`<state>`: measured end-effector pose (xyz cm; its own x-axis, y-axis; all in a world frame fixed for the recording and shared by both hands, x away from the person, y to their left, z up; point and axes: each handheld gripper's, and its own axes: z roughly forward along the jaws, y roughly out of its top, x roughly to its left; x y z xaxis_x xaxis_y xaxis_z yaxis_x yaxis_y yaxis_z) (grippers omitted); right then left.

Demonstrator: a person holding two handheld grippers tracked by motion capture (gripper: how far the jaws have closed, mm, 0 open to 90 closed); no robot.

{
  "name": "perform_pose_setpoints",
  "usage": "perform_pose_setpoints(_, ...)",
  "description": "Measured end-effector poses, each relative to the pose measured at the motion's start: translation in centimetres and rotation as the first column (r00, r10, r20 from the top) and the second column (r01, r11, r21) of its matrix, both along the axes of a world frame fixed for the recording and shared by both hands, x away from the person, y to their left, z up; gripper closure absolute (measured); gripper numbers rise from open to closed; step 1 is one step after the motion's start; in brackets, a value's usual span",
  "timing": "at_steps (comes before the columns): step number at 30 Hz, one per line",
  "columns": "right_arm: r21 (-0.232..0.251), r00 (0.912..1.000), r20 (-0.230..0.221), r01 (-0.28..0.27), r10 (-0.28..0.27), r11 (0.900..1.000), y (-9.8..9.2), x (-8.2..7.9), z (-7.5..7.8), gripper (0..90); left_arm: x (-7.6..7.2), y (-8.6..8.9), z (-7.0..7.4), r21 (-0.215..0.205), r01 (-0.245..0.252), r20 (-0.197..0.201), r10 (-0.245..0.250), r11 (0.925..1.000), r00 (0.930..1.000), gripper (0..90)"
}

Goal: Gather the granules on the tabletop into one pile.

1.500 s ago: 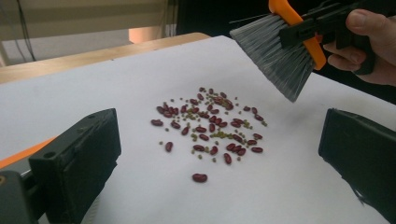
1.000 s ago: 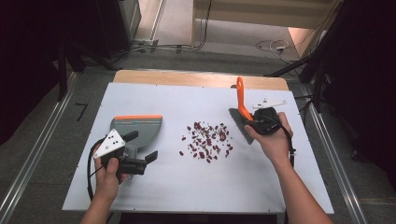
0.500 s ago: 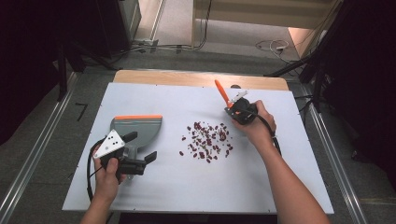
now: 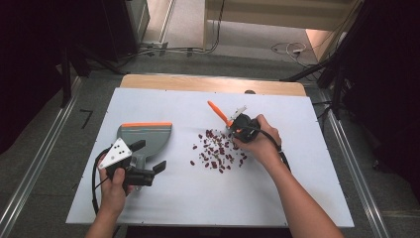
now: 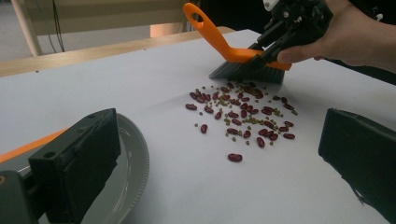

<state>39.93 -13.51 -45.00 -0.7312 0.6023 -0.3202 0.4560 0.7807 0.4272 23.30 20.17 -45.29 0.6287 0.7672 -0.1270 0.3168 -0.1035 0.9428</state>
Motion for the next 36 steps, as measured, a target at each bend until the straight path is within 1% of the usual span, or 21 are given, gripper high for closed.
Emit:
perform_pose_setpoints(1,0.0,1.0,0.0,0.0,0.0,1.0,0.0,0.0,0.0,68.8,0.0,0.0,0.0,0.0,0.002,0.0,-0.002,1.0,1.0,0.0)
perform_pose_setpoints(5,0.014,0.9987,-0.013,-0.049,0.05,0.999,0.3,-1.8,0.1,68.8,0.0,0.0,0.0,0.003,0.005,-0.003,-0.005,1.0,1.0,0.0)
perform_pose_setpoints(7,0.014,0.9981,-0.014,-0.061,0.061,0.998,0.4,-2.0,0.1,68.8,0.0,0.0,0.0,0.002,0.004,-0.003,-0.004,1.0,1.0,0.0)
perform_pose_setpoints(8,-0.001,0.996,-0.017,-0.087,0.087,0.996,0.5,-2.4,0.2,68.8,0.0,0.0,0.0,0.001,0.003,-0.003,-0.003,1.0,1.0,0.0)
perform_pose_setpoints(10,-0.008,0.9951,-0.009,-0.098,0.098,0.995,0.3,-2.4,0.5,68.8,0.0,0.0,0.0,-0.002,0.0,-0.004,0.0,1.0,1.0,0.0)
perform_pose_setpoints(12,0.014,0.9953,0.001,-0.097,0.097,0.995,0.0,-1.9,1.2,68.9,0.0,0.1,0.0,-0.004,-0.001,-0.003,0.0,1.0,1.0,0.0)
perform_pose_setpoints(14,0.011,0.9951,0.036,-0.093,0.092,0.996,0.2,-1.6,1.9,68.9,0.0,0.1,0.0,-0.003,-0.001,-0.002,0.001,1.0,1.0,0.0)
perform_pose_setpoints(15,0.017,0.9931,0.049,-0.107,0.106,0.994,0.4,-1.3,2.3,68.9,0.0,0.1,0.0,-0.003,0.0,-0.002,0.0,1.0,1.0,0.0)
perform_pose_setpoints(18,0.005,0.9795,0.102,-0.175,0.174,0.985,1.4,0.0,3.3,68.8,0.0,0.0,0.0,-0.001,0.0,-0.002,0.0,1.0,1.0,0.0)
perform_pose_setpoints(21,0.0,0.9709,0.127,-0.205,0.203,0.979,2.7,1.6,3.4,68.8,0.1,0.0,0.0,0.001,0.005,-0.002,-0.005,1.0,1.0,0.0)
perform_pose_setpoints(22,-0.011,0.9566,0.152,-0.25,0.248,0.968,3.1,2.3,3.1,68.8,0.1,0.0,0.0,0.001,0.005,-0.002,-0.005,1.0,1.0,0.0)
perform_pose_setpoints(23,-0.02,0.9494,0.161,-0.27,0.27,0.963,3.4,2.7,2.8,68.8,0.1,0.0,0.0,0.004,0.005,-0.002,-0.005,1.0,1.0,0.0)
perform_pose_setpoints(27,-0.061,0.94,0.159,-0.296,0.302,0.953,4.9,3.7,1.7,68.8,0.0,0.2,-0.1,0.0,0.005,-0.004,-0.005,1.0,1.0,0.0)
perform_pose_setpoints(28,-0.089,0.9354,0.139,-0.315,0.325,0.945,5.6,4.0,1.0,68.8,0.0,0.3,-0.1,0.0,0.003,-0.005,-0.003,1.0,1.0,0.0)
perform_pose_setpoints(29,-0.096,0.9353,0.125,-0.321,0.331,0.942,5.9,4.0,0.6,68.8,0.0,0.3,-0.1,0.0,0.002,-0.006,-0.002,1.0,1.0,0.0)
perform_pose_setpoints(30,-0.095,0.9331,0.105,-0.335,0.344,0.938,6.1,4.0,0.2,68.9,0.0,0.3,-0.1,-0.003,0.002,-0.004,-0.002,1.0,1.0,0.0)
perform_pose_setpoints(31,-0.066,0.9336,0.099,-0.339,0.344,0.938,6.2,3.8,0.1,68.9,0.0,0.4,-0.1,-0.003,0.002,-0.005,-0.002,1.0,1.0,0.0)
perform_pose_setpoints(32,-0.066,0.9336,0.099,-0.339,0.344,0.938,6.2,3.8,0.1,68.9,-0.1,0.4,-0.1,-0.005,0.003,-0.005,-0.003,1.0,1.0,0.0)
perform_pose_setpoints(33,-0.103,0.9293,0.093,-0.348,0.358,0.932,6.5,3.1,-0.2,68.8,-0.1,0.4,-0.1,-0.005,0.003,-0.004,-0.003,1.0,1.0,0.0)
perform_pose_setpoints(35,-0.113,0.9211,0.086,-0.37,0.38,0.922,6.6,2.4,-0.4,68.8,-0.1,0.4,-0.1,-0.007,0.003,-0.005,-0.004,1.0,1.0,0.0)
perform_pose_setpoints(36,-0.114,0.9131,0.082,-0.389,0.399,0.914,6.5,2.0,-0.5,68.7,-0.1,0.3,-0.1,-0.011,0.002,-0.006,-0.002,0.9999,1.0,0.0)
